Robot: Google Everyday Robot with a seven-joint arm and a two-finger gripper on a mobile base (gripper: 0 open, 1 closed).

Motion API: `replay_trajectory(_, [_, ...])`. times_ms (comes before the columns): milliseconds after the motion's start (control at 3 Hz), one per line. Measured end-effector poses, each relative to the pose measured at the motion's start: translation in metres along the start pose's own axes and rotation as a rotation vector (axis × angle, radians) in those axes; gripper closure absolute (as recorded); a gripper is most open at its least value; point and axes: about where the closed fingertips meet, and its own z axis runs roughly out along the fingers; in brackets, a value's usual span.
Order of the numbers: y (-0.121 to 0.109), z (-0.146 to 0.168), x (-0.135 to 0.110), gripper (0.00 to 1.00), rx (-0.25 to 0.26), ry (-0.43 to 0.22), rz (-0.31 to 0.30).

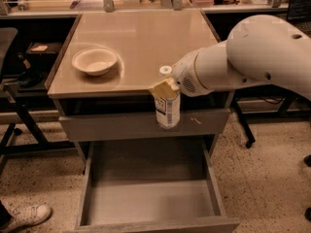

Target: Pick blue plastic bottle from middle drawer and place on counter

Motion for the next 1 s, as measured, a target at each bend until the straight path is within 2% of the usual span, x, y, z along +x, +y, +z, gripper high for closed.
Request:
replay_trajectory(333, [-0.017, -0.017, -0.018, 1.0, 0.033, -0.023, 0.001])
replay_trajectory(1000, [-0.077, -0.045, -0.059, 1.0, 0.082, -0.05, 0.0])
